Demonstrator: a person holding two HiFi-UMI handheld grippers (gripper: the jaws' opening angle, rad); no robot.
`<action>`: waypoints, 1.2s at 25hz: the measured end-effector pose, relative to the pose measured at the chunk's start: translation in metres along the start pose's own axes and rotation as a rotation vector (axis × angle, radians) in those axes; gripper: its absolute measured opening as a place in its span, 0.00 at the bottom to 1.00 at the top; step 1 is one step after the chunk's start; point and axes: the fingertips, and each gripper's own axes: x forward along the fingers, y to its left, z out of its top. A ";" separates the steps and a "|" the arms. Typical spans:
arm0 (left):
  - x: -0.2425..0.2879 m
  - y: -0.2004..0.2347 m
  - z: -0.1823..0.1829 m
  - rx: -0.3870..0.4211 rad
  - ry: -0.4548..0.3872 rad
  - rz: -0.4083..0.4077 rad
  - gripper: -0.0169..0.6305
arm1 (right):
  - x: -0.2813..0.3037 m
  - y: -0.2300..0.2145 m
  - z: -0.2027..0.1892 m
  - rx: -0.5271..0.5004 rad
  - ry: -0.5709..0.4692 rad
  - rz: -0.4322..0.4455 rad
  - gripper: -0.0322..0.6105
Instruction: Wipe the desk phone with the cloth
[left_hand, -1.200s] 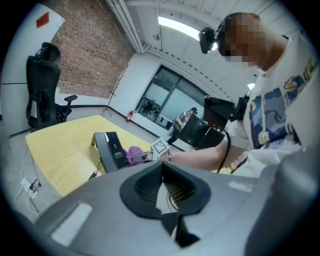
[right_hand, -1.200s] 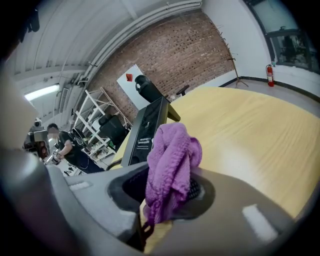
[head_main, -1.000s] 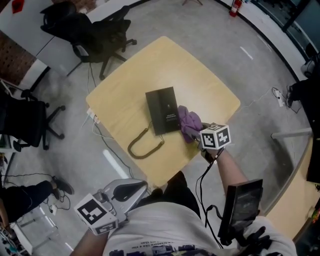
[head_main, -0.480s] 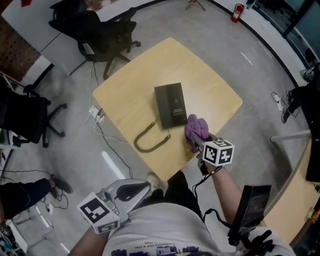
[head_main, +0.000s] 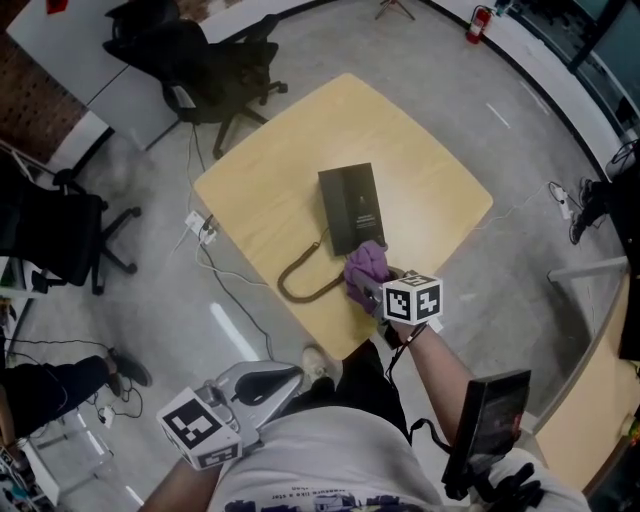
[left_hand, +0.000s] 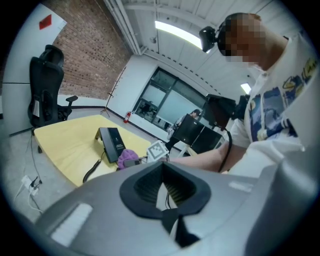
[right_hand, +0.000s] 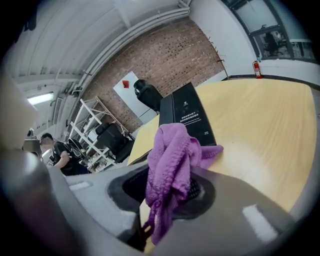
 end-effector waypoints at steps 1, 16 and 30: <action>0.000 0.001 0.000 -0.002 0.000 0.005 0.04 | 0.001 -0.002 0.001 -0.007 0.010 0.004 0.22; 0.045 0.009 0.027 -0.001 0.009 -0.004 0.04 | -0.018 -0.049 0.012 -0.078 0.084 0.024 0.22; 0.092 0.021 0.059 -0.009 0.015 -0.006 0.04 | -0.026 -0.069 0.021 -0.273 0.235 0.076 0.22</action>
